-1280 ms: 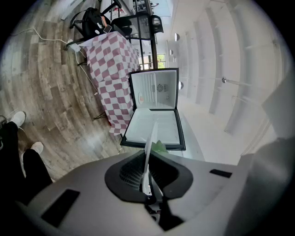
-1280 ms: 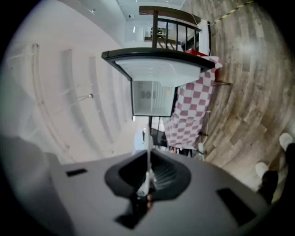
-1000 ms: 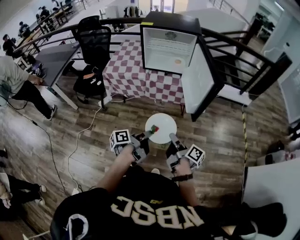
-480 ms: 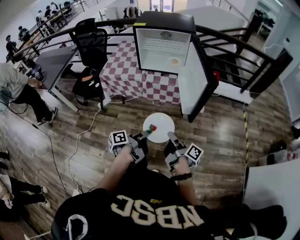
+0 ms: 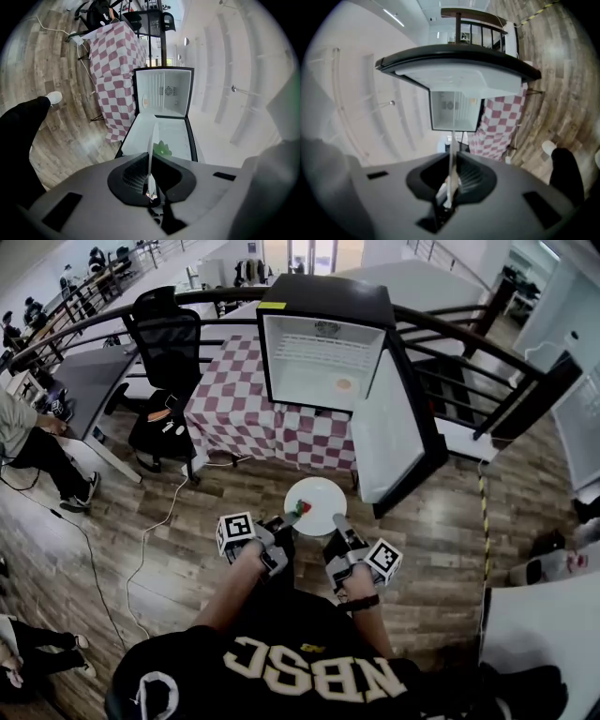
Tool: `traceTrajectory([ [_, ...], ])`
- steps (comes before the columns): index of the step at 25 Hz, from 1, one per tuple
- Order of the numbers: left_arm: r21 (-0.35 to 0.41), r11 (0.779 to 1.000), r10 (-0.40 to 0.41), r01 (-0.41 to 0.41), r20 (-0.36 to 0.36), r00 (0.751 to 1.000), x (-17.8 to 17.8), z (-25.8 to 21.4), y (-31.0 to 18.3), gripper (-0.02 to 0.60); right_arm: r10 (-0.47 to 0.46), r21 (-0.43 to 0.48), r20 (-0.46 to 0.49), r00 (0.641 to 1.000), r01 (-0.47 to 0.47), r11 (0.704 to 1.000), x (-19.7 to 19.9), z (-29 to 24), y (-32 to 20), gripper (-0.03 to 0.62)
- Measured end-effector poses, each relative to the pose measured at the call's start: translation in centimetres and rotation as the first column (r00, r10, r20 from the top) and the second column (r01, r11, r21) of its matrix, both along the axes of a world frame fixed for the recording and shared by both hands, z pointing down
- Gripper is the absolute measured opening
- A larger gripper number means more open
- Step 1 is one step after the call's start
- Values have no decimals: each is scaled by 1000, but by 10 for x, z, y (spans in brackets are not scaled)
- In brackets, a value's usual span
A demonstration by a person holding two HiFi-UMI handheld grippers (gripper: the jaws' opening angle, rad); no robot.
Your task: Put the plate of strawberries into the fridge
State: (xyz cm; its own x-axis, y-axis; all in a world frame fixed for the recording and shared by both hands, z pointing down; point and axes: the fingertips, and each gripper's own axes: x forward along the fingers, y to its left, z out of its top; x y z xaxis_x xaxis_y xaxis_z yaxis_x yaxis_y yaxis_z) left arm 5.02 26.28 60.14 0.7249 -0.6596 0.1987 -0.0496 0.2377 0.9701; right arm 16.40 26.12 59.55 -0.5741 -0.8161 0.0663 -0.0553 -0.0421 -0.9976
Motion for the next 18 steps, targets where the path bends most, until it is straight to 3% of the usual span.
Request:
traceTrajectory([
  [10, 57, 998, 24, -26, 41, 999, -38, -25, -164, 26, 84, 27, -44, 995, -83, 996, -34, -20, -161, 37],
  [18, 48, 997, 54, -55, 17, 998, -67, -25, -276, 26, 103, 22, -47, 994, -102, 995, -63, -24, -271, 38],
])
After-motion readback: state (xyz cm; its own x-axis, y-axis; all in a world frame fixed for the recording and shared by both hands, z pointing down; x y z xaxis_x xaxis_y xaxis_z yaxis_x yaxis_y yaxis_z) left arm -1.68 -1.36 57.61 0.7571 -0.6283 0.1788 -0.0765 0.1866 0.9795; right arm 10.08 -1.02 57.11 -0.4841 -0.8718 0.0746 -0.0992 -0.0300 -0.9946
